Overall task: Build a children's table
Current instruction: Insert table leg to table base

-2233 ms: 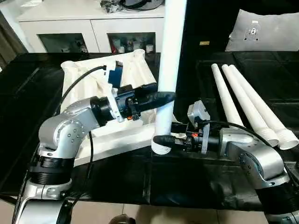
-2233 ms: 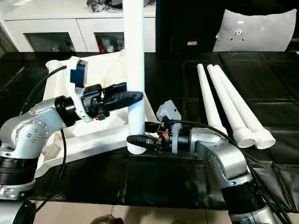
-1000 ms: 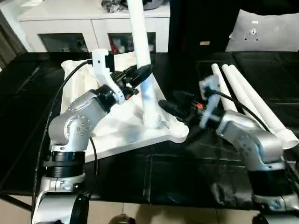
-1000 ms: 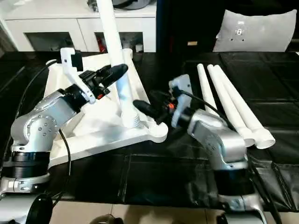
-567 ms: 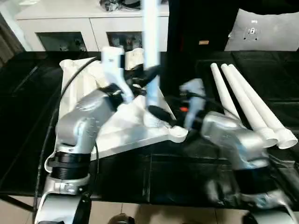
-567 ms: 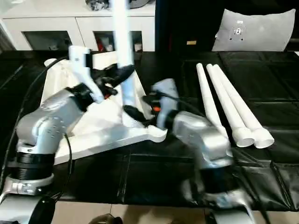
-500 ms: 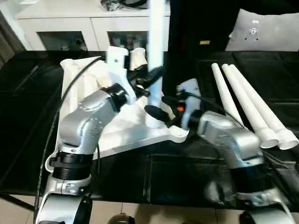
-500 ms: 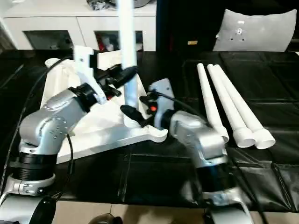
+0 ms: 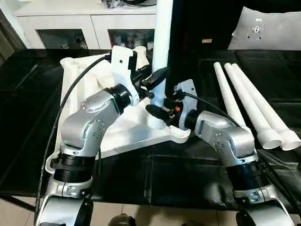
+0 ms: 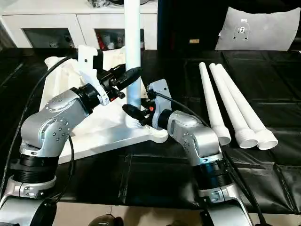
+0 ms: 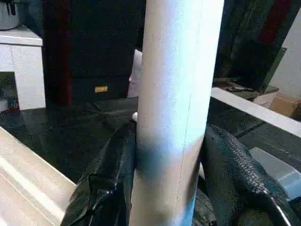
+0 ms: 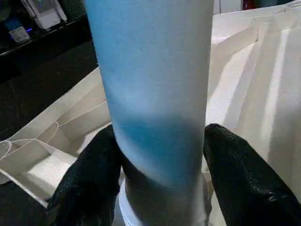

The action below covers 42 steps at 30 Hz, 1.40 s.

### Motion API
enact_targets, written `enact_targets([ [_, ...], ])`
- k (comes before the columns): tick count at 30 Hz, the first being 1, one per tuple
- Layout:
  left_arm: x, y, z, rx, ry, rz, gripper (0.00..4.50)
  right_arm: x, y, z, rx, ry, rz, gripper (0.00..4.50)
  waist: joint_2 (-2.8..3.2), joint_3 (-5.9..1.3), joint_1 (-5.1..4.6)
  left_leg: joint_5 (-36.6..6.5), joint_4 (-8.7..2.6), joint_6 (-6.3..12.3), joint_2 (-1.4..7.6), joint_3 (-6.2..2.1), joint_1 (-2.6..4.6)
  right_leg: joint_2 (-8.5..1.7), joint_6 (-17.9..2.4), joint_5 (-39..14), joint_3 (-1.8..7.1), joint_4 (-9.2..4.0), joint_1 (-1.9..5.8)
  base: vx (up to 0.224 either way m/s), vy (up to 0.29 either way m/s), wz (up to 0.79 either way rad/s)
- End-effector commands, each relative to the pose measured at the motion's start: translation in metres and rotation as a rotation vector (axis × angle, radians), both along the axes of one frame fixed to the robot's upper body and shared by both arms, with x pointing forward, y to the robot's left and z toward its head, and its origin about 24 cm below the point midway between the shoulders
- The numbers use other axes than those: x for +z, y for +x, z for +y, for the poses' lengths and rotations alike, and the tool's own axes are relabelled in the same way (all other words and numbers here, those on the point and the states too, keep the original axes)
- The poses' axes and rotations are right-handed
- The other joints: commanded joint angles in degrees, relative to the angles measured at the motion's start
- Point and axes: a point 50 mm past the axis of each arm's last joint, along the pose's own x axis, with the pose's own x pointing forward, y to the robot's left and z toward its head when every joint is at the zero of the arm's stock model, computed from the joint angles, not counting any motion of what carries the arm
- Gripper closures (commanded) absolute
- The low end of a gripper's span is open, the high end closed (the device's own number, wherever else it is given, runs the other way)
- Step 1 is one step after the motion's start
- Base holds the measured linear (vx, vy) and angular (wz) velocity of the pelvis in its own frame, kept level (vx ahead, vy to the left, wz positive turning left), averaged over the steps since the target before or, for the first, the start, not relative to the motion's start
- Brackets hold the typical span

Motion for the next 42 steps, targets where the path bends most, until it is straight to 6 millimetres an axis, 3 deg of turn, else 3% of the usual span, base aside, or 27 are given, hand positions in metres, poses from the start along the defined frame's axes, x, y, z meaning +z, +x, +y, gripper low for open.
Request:
enact_targets([
  [1,0.009,-0.002,0.0,-0.008,-0.008,-0.03,2.7,0.003,0.003,0.0,0.003,0.006,-0.013,2.09,-1.2,-4.87,0.1,-1.34,-2.95,1.73,1.63,-0.34,1.21,-3.04,-12.96,2.68,1.4,-3.2,3.19,0.0,0.0,0.0],
  [6,0.009,-0.003,0.0,-0.01,-0.019,-0.021,2.7,0.003,0.003,0.0,0.012,0.011,-0.021,2.46,-1.25,-4.8,0.02,-1.99,-3.03,1.24,1.65,-0.36,1.19,-3.04,-12.7,1.21,1.39,-3.31,3.13,0.0,0.0,0.0],
  [14,0.008,-0.003,0.004,0.0,-0.016,0.001,2.7,0.005,0.003,-0.003,0.023,0.02,-0.045,2.54,-1.21,-4.86,0.04,-2.11,-2.97,1.14,1.61,-0.37,1.17,-3.03,-12.56,1.04,1.4,-3.28,3.09,0.0,0.0,0.0],
  [15,0.008,-0.003,0.005,-0.007,-0.019,-0.005,2.14,0.005,0.003,-0.004,0.029,0.021,-0.049,2.54,-1.24,-4.85,0.03,-2.0,-2.96,1.27,1.58,-0.36,1.15,-2.99,-12.58,1.21,1.39,-3.31,3.08,0.0,0.0,0.0],
  [16,0.009,-0.003,0.005,-0.022,-0.022,-0.004,2.0,0.006,0.003,-0.005,0.036,0.022,-0.054,2.54,-1.23,-4.86,0.05,-2.02,-2.94,1.32,1.57,-0.37,1.14,-3.01,-12.59,1.25,1.39,-3.31,3.1,0.0,0.0,0.0],
  [27,0.014,-0.009,0.01,-0.188,-0.06,-0.01,1.91,0.009,-0.012,-0.012,0.225,0.045,-0.089,2.54,-1.25,-4.98,0.25,-1.75,-2.76,2.43,1.56,-0.36,1.18,-2.94,-13.68,3.29,1.31,-3.01,3.17,0.0,0.0,0.0],
  [28,0.015,-0.009,0.011,-0.194,-0.06,-0.012,1.58,0.009,-0.012,-0.013,0.233,0.045,-0.091,2.56,-1.27,-4.97,0.21,-1.78,-2.75,2.58,1.57,-0.34,1.19,-2.92,-13.75,3.26,1.31,-3.06,3.13,0.0,0.0,0.0],
  [29,0.016,-0.008,0.012,-0.202,-0.067,-0.009,1.52,0.009,-0.014,-0.013,0.244,0.047,-0.091,2.57,-1.05,-4.9,0.2,-2.3,-2.78,2.57,1.58,-0.37,1.16,-3.0,-13.9,2.34,1.3,-3.11,3.1,0.0,0.0,0.0],
  [42,0.022,-0.019,0.018,-0.446,-0.133,0.007,0.54,0.005,-0.031,-0.022,0.4,0.048,-0.073,2.57,-0.99,-4.53,0.04,-6.7,-3.09,0.78,1.66,-0.42,1.37,-2.98,-13.29,-4.45,1.44,-3.65,2.84,0.0,0.0,0.0],
])
